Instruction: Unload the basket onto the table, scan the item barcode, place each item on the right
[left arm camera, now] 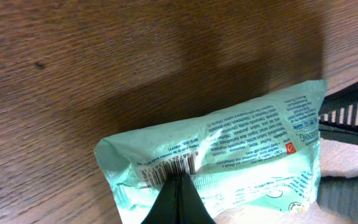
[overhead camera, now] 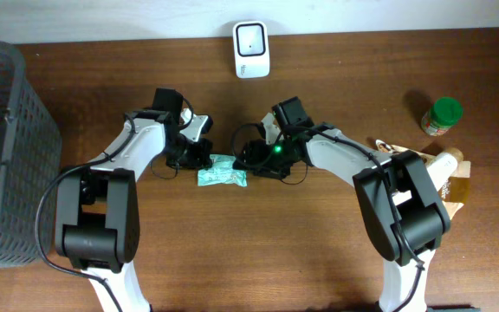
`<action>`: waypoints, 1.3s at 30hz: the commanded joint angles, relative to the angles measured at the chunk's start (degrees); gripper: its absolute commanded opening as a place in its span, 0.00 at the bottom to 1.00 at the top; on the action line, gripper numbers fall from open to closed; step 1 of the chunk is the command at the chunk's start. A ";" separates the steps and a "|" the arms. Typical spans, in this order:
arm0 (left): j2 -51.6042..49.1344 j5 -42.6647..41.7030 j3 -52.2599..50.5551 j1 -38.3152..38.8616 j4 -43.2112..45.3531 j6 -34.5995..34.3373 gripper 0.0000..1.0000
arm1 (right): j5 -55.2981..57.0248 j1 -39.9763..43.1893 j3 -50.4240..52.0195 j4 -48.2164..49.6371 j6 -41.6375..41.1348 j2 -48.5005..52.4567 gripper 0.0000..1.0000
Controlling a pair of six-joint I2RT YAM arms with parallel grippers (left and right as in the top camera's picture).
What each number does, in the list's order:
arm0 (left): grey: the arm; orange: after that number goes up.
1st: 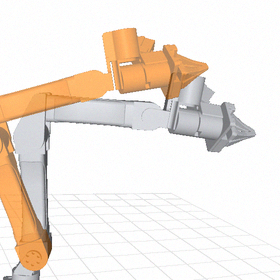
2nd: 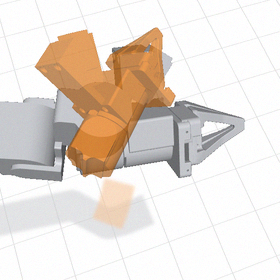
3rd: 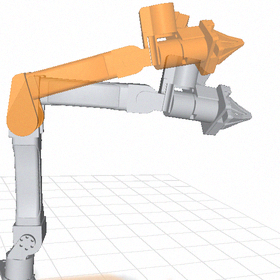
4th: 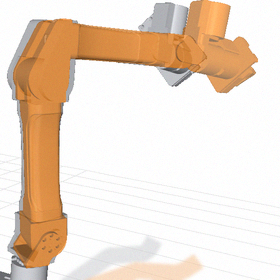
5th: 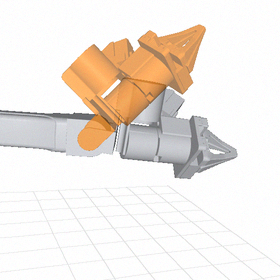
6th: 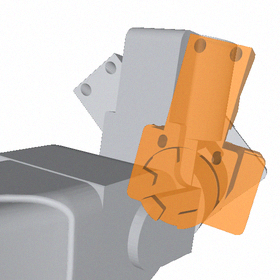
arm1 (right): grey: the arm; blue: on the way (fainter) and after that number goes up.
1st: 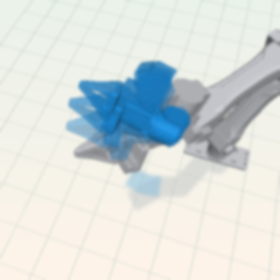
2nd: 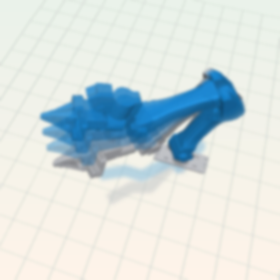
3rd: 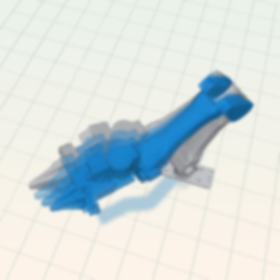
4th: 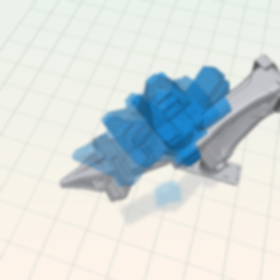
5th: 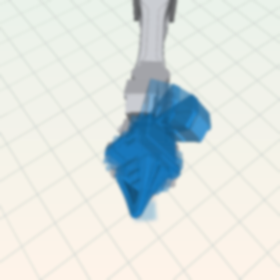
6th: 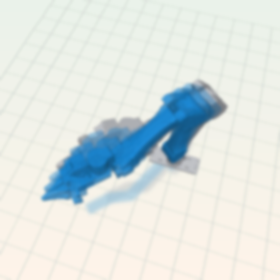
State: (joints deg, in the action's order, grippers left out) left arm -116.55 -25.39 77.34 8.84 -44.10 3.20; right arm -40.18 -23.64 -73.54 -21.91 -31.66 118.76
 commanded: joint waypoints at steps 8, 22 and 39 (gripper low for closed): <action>-5.60 0.74 -2.36 1.16 -0.13 -0.63 0.00 | -6.05 -0.96 0.37 10.36 -3.41 5.49 0.64; -5.57 1.16 -1.33 1.09 -0.70 -0.59 0.00 | -7.74 -1.01 0.37 11.69 -1.55 8.00 0.18; -4.74 1.18 43.82 -14.84 -29.51 -0.57 0.99 | -20.41 9.46 0.35 -1.51 10.32 -20.15 0.12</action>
State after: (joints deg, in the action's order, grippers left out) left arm -121.71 -24.32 120.57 -4.25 -73.52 2.35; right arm -53.32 -17.43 -72.95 -22.72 -22.52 105.73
